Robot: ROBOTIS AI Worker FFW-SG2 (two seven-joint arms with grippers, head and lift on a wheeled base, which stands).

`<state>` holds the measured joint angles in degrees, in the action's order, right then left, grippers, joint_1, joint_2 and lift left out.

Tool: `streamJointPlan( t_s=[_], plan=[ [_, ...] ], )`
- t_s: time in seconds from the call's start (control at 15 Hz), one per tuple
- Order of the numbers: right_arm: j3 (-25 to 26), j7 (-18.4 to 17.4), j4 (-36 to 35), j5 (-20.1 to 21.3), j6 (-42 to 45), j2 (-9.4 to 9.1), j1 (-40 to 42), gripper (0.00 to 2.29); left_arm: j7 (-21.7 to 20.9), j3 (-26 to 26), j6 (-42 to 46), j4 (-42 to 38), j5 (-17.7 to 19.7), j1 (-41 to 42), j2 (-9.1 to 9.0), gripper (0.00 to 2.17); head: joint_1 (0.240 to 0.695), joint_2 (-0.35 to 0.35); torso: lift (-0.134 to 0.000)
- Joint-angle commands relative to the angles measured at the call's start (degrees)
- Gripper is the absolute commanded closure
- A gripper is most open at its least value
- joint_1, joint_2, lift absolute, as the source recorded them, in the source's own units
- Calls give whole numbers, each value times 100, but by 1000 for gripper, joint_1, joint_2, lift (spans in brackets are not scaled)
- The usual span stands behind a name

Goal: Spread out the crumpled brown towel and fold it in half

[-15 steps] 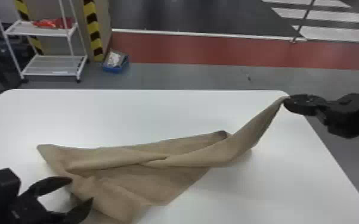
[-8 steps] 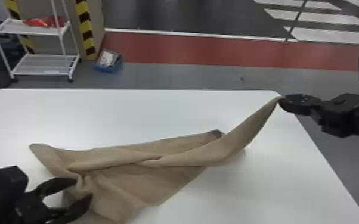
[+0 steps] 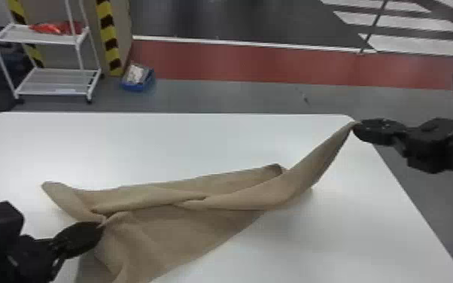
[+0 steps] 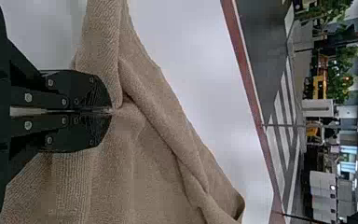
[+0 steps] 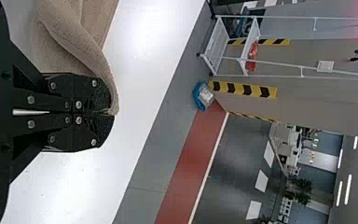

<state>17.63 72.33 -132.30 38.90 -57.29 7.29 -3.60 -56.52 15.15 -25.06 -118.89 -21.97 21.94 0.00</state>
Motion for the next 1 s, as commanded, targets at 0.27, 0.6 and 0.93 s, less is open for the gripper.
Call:
streamJointPlan(
  t_s=[0.27, 0.6, 0.93],
  plan=[
    [13, -8, -24, 4, -16, -9, 79, 1295, -70, 410, -1357, -424, -27, -1262, -15, 2088, 695, -80, -124],
    [13, -8, -15, 4, 37, -9, 132, 1295, 308, 357, -1076, 323, -202, -1394, -15, 107, 695, -39, -124],
    [-137, -26, 125, 48, 107, -9, 141, 1295, 379, 788, -883, -3, 114, -876, -15, 36, 695, -16, -124]
  ],
)
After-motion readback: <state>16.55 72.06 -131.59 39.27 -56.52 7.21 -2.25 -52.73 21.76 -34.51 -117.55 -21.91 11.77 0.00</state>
